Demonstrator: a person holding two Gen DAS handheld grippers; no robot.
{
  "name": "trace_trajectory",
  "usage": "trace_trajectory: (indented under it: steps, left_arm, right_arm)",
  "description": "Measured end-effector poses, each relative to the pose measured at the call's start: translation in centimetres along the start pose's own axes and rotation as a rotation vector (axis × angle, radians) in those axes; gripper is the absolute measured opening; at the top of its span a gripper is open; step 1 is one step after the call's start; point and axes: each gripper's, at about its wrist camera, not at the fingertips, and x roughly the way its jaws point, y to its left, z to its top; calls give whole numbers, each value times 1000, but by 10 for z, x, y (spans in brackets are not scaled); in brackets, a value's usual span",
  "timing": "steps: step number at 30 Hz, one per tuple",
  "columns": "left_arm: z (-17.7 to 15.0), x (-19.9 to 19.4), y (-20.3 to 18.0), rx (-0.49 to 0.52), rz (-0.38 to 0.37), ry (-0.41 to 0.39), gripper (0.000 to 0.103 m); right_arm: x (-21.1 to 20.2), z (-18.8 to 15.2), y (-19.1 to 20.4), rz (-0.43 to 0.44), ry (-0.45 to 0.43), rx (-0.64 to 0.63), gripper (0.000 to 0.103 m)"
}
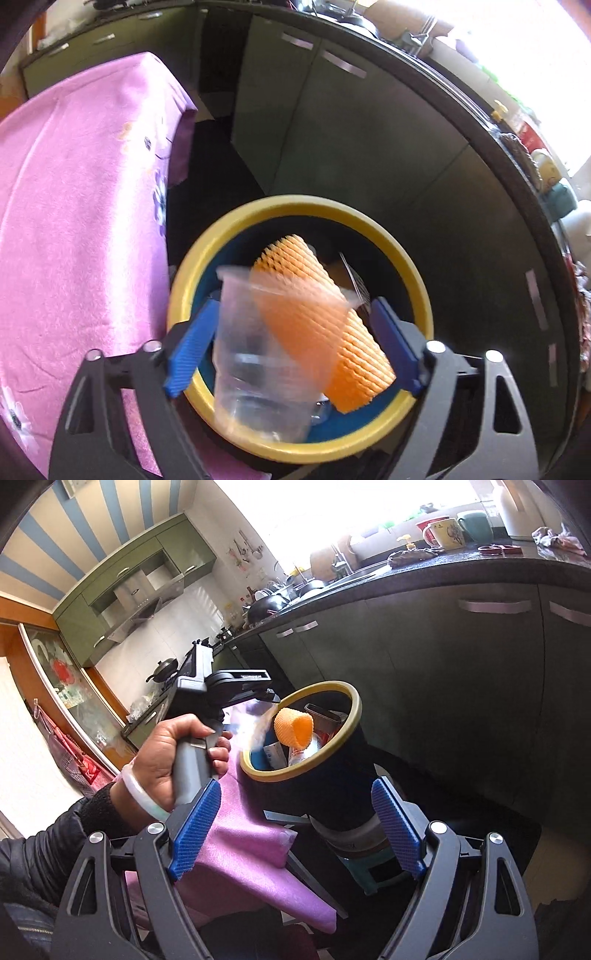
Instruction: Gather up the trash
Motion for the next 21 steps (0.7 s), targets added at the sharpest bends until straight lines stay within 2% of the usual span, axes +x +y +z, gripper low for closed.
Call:
trace_trajectory:
  steps: [5,10,14,17,21]
  left_arm:
    - [-3,-16,-1,33,-2,-59,84]
    - [-16,-67,11,111,-89,-128,84]
    - [-38,-130,52,178,-130,-228,92]
    - [-57,-174,95,195,-105,-296,94]
    - [-85,-226,165,172,-55,-375,96]
  right_arm:
    - [-3,-1,-2,7,-9,10,83]
    - [-1,-1,12,33,-14,-13,83]
    - [9,-4,35,31,6,-72,84]
    - [18,-8,60,45,32,-131,87]
    - [32,-14,100,58,61,-220,88]
